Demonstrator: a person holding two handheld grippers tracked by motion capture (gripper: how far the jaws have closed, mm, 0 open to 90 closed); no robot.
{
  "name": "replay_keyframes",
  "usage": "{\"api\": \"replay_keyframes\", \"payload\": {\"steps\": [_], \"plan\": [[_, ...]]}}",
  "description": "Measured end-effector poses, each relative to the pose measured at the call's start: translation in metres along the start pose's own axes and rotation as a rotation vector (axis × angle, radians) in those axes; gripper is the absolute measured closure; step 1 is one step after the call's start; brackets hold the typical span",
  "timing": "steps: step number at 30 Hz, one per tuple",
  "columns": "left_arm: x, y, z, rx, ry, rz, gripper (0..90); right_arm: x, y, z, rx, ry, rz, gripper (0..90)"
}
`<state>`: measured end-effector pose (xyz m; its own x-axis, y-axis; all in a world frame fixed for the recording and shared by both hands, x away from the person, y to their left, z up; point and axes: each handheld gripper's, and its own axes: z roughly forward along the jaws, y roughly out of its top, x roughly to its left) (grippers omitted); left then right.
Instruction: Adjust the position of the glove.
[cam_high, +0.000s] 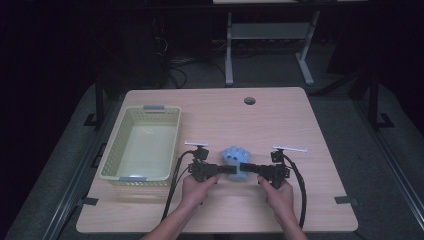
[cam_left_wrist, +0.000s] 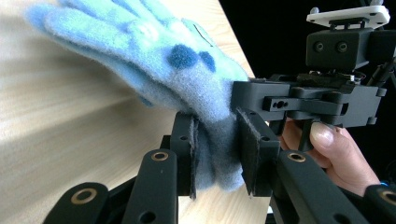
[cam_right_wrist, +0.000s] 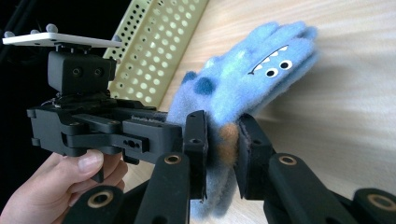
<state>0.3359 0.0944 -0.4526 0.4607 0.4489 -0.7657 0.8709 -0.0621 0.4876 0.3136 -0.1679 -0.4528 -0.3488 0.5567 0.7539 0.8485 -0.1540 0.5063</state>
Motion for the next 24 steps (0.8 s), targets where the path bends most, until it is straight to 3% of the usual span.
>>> {"api": "replay_keyframes", "payload": {"steps": [12, 24], "plan": [[-0.011, 0.012, -0.018, -0.013, -0.009, 0.039, 69.1, 0.018, 0.010, -0.001, -0.016, 0.025, -0.018, 76.3], [-0.014, 0.019, -0.035, -0.039, -0.026, 0.040, 69.0, 0.034, 0.022, 0.003, -0.011, 0.040, -0.054, 76.4]]}}
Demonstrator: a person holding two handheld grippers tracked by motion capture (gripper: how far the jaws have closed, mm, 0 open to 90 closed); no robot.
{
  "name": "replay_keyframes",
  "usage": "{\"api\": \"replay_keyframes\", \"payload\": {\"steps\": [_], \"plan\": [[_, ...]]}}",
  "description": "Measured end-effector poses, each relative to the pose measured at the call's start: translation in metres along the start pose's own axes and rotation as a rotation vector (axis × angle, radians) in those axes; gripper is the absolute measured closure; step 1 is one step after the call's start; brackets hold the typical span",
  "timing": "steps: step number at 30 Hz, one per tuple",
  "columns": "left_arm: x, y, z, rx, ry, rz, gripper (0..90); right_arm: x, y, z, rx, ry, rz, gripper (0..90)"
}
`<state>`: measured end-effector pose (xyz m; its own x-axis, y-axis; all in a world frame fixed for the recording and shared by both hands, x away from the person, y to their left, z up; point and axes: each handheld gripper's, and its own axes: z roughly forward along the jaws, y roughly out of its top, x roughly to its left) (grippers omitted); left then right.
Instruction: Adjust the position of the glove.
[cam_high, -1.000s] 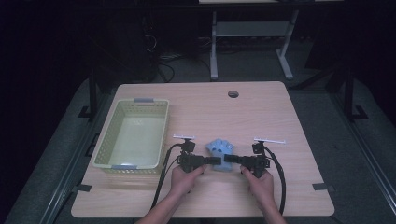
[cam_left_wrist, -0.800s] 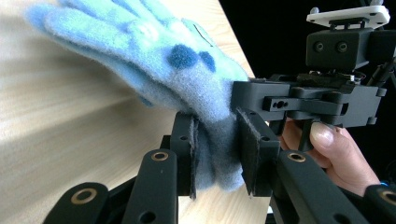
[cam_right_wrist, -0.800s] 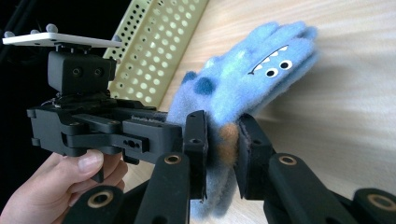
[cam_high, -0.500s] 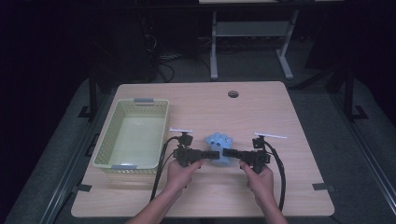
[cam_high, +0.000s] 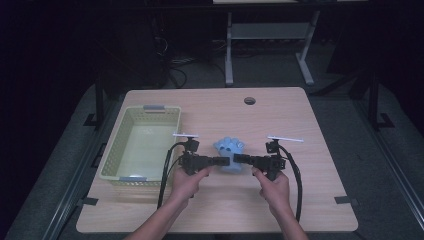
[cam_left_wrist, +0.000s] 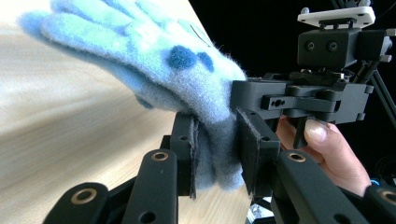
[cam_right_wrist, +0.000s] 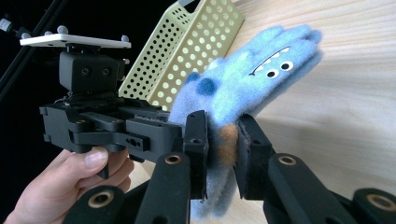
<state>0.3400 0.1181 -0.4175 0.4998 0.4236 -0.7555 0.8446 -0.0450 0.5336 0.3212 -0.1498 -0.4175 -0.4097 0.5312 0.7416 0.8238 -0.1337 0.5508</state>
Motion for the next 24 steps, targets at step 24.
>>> {"api": "replay_keyframes", "payload": {"steps": [24], "plan": [[-0.001, 0.010, -0.022, -0.021, 0.012, 0.007, 68.8, 0.018, 0.016, 0.014, 0.032, 0.003, -0.040, 76.3]]}}
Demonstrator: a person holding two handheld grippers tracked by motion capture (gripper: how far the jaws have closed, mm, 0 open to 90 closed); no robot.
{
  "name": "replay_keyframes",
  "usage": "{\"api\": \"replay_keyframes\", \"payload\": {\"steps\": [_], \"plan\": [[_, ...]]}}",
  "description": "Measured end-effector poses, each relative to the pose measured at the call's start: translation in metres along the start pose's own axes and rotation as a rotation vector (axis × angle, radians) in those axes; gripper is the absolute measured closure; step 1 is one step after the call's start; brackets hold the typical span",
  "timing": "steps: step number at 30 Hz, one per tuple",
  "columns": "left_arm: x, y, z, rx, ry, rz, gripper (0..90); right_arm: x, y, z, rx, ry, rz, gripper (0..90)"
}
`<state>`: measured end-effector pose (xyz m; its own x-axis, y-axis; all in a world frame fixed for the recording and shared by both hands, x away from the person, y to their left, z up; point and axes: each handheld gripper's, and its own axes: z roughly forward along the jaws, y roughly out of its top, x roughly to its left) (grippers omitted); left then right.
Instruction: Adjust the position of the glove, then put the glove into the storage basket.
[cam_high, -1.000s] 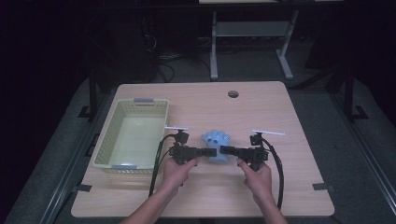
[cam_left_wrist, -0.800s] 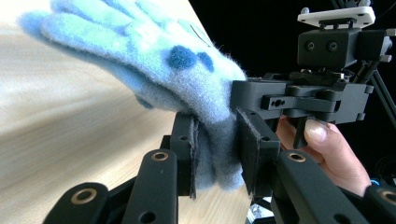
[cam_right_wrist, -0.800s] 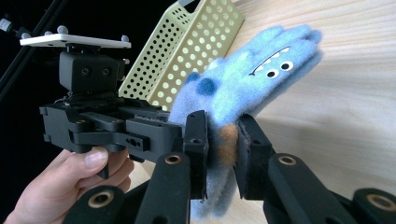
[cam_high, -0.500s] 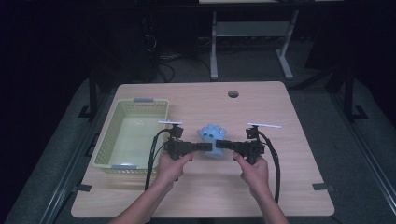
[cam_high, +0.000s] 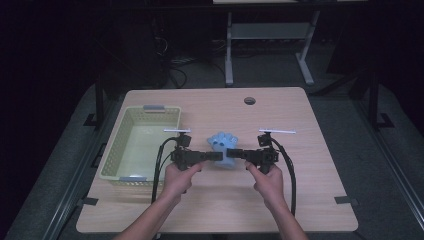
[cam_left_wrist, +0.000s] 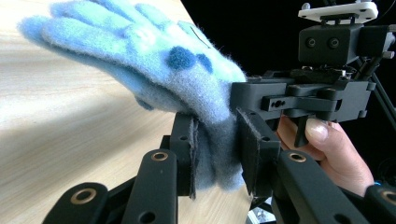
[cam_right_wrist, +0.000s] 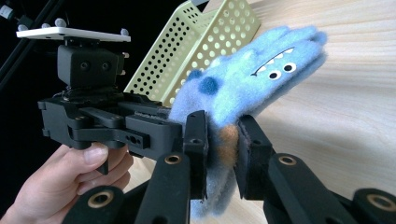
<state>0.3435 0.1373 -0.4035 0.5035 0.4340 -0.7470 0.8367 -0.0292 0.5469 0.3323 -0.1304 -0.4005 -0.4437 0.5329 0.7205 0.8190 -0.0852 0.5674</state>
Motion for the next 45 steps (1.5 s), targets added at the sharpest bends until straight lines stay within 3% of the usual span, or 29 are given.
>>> {"api": "replay_keyframes", "payload": {"steps": [15, 34, 45], "plan": [[0.004, 0.003, -0.016, -0.022, 0.008, -0.004, 68.8, 0.011, 0.008, 0.013, 0.022, -0.003, -0.015, 76.2], [0.011, 0.006, -0.047, -0.060, 0.023, -0.005, 68.8, 0.028, 0.017, 0.039, 0.048, 0.028, -0.026, 76.3], [0.016, 0.008, -0.072, -0.090, 0.045, 0.003, 68.8, 0.043, 0.026, 0.060, 0.071, 0.039, -0.058, 76.3]]}}
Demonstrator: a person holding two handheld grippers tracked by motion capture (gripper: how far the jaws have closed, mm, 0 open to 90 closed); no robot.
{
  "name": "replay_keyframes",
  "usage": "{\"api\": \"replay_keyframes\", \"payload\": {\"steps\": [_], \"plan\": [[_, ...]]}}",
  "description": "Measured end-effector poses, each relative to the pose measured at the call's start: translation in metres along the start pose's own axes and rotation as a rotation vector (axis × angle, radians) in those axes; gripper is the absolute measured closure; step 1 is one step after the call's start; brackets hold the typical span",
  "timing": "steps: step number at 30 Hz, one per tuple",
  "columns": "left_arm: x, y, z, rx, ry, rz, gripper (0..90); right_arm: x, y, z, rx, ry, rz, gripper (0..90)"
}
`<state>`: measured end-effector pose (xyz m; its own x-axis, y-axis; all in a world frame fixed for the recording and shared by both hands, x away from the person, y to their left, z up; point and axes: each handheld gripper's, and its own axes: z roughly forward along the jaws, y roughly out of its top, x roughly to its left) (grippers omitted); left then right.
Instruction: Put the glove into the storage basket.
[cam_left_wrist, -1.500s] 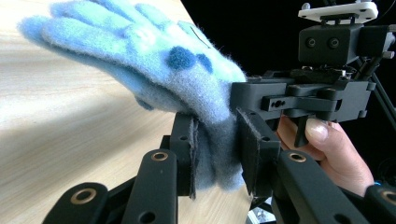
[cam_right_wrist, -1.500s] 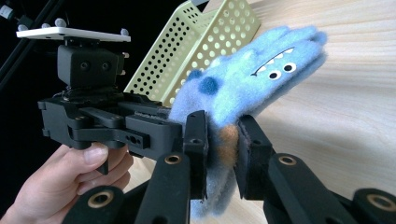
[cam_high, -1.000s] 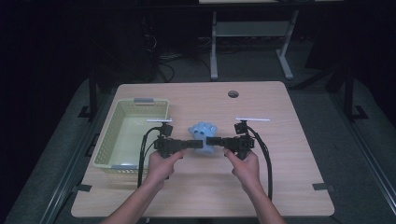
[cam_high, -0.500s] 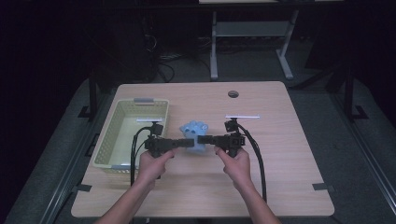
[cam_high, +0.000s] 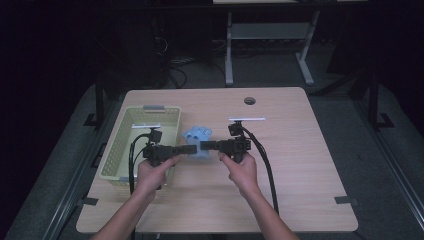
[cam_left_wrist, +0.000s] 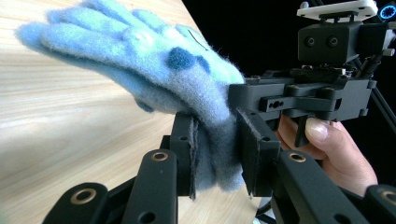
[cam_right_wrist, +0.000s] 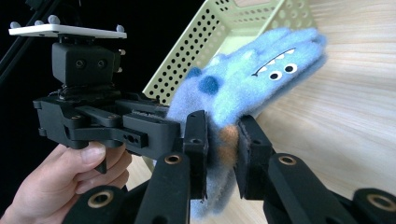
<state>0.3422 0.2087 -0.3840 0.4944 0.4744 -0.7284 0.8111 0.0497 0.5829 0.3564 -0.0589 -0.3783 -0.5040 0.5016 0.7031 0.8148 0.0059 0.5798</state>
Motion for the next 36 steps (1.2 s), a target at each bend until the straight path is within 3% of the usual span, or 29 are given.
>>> {"api": "replay_keyframes", "payload": {"steps": [21, 36], "plan": [[0.016, 0.006, -0.043, -0.053, 0.008, -0.011, 69.2, 0.025, 0.018, 0.039, 0.034, 0.026, -0.050, 76.3], [0.031, 0.008, -0.077, -0.080, 0.017, -0.022, 70.0, 0.041, 0.023, 0.070, 0.032, 0.064, -0.048, 76.3]]}}
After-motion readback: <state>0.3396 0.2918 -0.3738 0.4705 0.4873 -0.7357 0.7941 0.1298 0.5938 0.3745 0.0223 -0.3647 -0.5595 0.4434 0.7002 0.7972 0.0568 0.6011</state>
